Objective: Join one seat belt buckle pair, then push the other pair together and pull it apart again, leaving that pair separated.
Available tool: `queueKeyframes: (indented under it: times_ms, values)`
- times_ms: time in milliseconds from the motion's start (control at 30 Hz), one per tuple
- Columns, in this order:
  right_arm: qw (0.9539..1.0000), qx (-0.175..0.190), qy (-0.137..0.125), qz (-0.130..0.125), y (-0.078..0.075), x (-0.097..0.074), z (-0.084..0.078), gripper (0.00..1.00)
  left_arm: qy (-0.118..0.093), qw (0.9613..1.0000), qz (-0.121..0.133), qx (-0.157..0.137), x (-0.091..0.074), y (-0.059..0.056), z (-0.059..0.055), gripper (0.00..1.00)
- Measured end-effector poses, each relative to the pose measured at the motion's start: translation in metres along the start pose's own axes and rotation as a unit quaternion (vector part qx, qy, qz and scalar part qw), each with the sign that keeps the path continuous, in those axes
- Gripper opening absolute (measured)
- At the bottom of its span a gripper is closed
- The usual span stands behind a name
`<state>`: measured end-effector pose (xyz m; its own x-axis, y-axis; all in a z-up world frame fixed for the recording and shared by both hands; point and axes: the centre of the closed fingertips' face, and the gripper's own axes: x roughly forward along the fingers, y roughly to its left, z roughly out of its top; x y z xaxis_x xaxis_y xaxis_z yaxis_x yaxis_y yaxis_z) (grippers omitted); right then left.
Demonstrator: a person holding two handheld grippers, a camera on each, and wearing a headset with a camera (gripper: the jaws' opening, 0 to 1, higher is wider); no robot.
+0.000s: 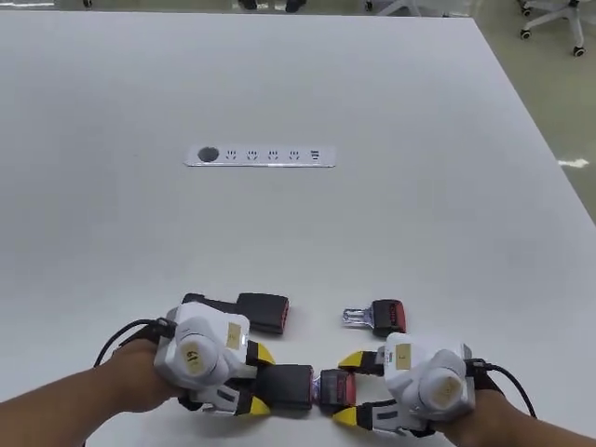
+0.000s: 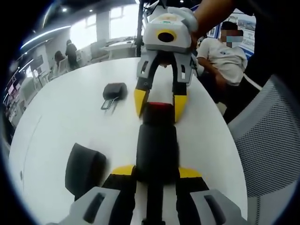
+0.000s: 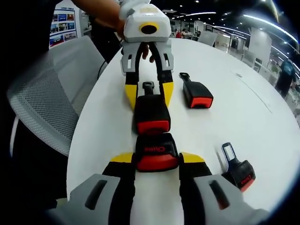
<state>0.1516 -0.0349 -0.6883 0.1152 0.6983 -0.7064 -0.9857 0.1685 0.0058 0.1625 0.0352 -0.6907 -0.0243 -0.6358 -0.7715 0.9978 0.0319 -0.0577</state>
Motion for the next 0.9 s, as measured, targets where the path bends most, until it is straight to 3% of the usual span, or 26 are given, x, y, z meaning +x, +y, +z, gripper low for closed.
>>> queueKeyframes:
  times_ms: [67,133,167,233,633,733,900]
  values:
    - [0.9998,0.021,0.000,-0.001,0.000,0.000,0.000,0.46,0.002,1.0000,-0.001,-0.004,0.001,-0.003,0.001,0.39]
    - [0.9995,0.031,-0.009,-0.001,0.000,0.000,0.002,0.64,-0.004,0.9999,-0.005,-0.011,0.000,-0.006,0.002,0.53]
    - [0.9994,0.031,-0.011,-0.008,-0.003,-0.002,0.002,0.67,-0.011,0.9998,-0.005,-0.015,0.000,-0.008,0.004,0.59]
    - [0.9994,0.031,-0.010,-0.012,-0.005,-0.004,0.001,0.62,-0.015,0.9996,-0.002,-0.022,-0.002,-0.008,0.007,0.65]
    - [0.9980,0.039,-0.035,-0.035,-0.023,-0.024,0.015,0.63,-0.027,0.9988,0.033,-0.023,-0.026,0.008,0.016,0.65]
    - [0.9981,0.039,-0.033,-0.034,-0.030,-0.029,0.013,0.64,-0.017,0.9985,0.047,-0.019,-0.034,0.018,0.008,0.64]
    - [0.9981,0.038,-0.035,-0.035,-0.041,-0.041,0.014,0.63,-0.020,0.9977,0.058,-0.028,-0.049,0.029,0.006,0.64]
